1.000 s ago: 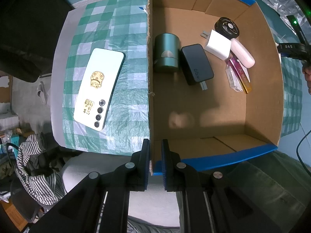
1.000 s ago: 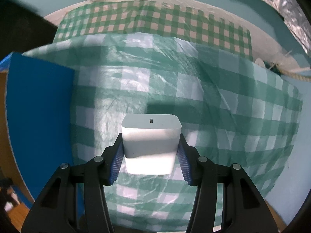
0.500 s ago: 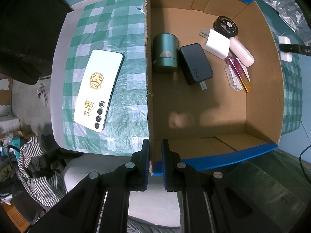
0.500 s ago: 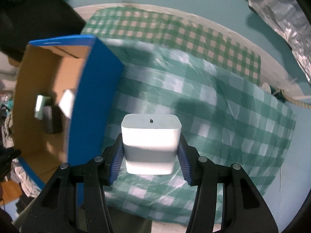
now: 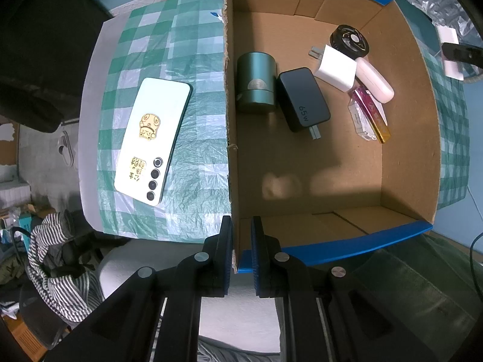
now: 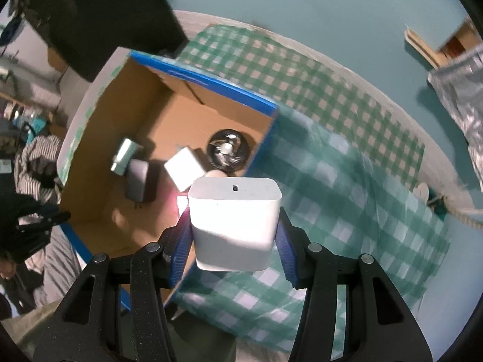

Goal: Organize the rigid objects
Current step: 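Lift the white charger and carry it over the box, then lower the white charger beside the lighter and open the right gripper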

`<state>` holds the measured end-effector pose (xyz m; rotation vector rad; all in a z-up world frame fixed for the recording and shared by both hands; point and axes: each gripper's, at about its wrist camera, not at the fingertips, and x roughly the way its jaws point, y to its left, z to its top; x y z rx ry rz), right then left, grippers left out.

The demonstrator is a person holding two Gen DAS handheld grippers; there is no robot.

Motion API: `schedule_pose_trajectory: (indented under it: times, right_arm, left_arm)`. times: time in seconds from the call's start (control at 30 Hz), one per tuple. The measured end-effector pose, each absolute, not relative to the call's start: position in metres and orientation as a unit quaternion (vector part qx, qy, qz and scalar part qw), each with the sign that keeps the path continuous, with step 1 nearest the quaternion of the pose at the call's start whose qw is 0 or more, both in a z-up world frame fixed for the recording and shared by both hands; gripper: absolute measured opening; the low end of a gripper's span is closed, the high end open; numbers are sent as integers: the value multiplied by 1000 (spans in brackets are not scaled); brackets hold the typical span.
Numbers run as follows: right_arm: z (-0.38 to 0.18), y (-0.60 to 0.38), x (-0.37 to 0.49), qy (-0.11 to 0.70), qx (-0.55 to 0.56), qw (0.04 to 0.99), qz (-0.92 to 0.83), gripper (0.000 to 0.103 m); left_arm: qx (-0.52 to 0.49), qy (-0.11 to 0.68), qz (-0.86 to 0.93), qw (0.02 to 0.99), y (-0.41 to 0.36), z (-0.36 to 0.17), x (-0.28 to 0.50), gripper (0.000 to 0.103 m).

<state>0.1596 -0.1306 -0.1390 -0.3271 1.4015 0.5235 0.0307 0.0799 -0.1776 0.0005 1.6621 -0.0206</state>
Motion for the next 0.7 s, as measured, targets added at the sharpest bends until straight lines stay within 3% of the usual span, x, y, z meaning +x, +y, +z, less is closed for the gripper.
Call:
schedule_pose_trajectory:
  times: [0.7]
  right_arm:
    - [-178,-58,132,630,-276,660,302,51]
  left_arm:
    - [1,738,-10,675,80,-177,30,11]
